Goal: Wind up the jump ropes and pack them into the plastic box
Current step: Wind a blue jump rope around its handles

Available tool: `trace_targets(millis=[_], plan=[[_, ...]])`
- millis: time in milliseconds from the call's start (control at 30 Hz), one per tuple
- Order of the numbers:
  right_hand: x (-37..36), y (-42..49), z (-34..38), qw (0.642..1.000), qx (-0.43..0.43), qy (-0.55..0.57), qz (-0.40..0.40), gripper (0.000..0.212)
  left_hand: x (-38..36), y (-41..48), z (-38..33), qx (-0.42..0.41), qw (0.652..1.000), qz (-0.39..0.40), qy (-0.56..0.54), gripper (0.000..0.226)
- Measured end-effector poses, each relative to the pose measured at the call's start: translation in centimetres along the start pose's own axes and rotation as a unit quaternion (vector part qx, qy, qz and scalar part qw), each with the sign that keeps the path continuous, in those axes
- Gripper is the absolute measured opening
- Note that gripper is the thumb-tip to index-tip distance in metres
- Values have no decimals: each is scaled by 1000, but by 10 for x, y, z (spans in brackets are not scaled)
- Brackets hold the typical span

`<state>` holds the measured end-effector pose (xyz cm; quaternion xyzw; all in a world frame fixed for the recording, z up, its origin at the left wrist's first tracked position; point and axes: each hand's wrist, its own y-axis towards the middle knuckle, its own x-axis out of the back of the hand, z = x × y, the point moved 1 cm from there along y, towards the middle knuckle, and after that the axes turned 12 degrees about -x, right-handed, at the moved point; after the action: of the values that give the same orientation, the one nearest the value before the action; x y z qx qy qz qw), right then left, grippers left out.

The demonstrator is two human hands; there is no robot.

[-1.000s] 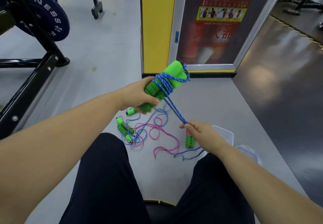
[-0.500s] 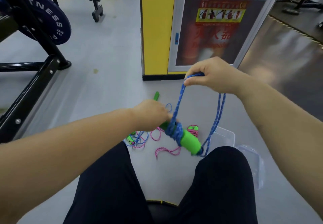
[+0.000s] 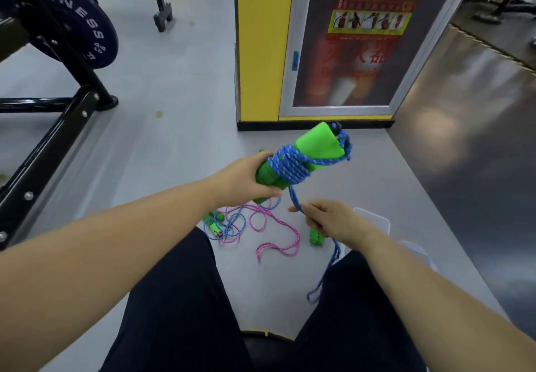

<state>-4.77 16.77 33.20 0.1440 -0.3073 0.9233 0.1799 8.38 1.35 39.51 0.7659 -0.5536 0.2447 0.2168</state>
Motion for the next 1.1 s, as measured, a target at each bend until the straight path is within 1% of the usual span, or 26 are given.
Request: trace_targets(millis=[33, 100, 133, 200, 267, 300, 333, 400, 433, 500, 567, 600, 633, 667, 700, 733, 800, 833, 867, 933, 1000, 1033, 1067, 1100], plan=[[-1, -1, -1, 999, 6, -30, -10, 24, 2, 3, 3, 31, 998, -16, -43, 53], [-4, -1, -8, 989, 34, -138, -31, 24, 9, 7, 12, 96, 986, -32, -134, 41], [-5, -2, -9, 976, 46, -209, -44, 24, 12, 9, 16, 124, 980, -36, -152, 38], [-7, -3, -7, 940, 63, -327, -69, 19, 18, 12, 26, 162, 977, -49, -126, 35], [-9, -10, 4, 923, 67, -372, -75, 29, 21, 14, 33, 178, 982, -51, -28, 32], [-10, -15, 11, 920, 65, -381, -64, 31, 20, 14, 36, 181, 981, -32, 56, 30], [-10, -21, 21, 917, 67, -391, -45, 30, 20, 13, 36, 178, 971, -4, 159, 31], [-8, -36, 43, 903, 83, -420, -18, 30, 12, 9, 36, 160, 923, 57, 344, 36], [-7, -41, 55, 893, 101, -437, -20, 33, 6, 7, 34, 148, 895, 87, 411, 39], [0, -48, 77, 863, 145, -481, -53, 35, -9, 6, 27, 106, 850, 143, 496, 43], [10, -49, 96, 827, 194, -515, -114, 32, -25, 7, 19, 41, 818, 183, 543, 39], [17, -47, 103, 816, 213, -518, -141, 30, -33, 7, 16, 1, 803, 210, 557, 36], [25, -44, 108, 815, 226, -511, -154, 28, -38, 6, 14, -42, 791, 235, 564, 33], [33, -39, 110, 823, 231, -496, -151, 25, -42, 5, 14, -82, 784, 253, 561, 32], [41, -33, 109, 845, 225, -466, -137, 20, -44, 4, 14, -114, 791, 256, 543, 32], [49, -28, 106, 877, 213, -415, -113, 16, -43, 2, 15, -135, 813, 252, 507, 33], [60, -21, 96, 947, 167, -270, -56, 8, -38, -4, 9, -153, 872, 235, 401, 35], [62, -18, 88, 969, 137, -202, -37, 7, -36, -6, 4, -155, 899, 221, 346, 36], [61, -14, 78, 981, 116, -152, -24, 8, -34, -9, -1, -154, 922, 201, 292, 35], [53, -8, 57, 991, 77, -113, -16, 12, -33, -10, -8, -141, 954, 161, 209, 35], [46, -5, 36, 998, 24, -49, -5, 13, -31, -10, -9, -111, 969, 139, 171, 43], [43, -4, 27, 1000, -24, 4, -5, 15, -30, -11, -6, -92, 974, 136, 155, 49], [38, -4, 18, 998, -52, -3, -23, 16, -28, -11, -4, -71, 980, 134, 132, 54], [33, -8, 11, 995, -75, -48, -37, 14, -27, -11, -2, -53, 984, 128, 107, 57]])
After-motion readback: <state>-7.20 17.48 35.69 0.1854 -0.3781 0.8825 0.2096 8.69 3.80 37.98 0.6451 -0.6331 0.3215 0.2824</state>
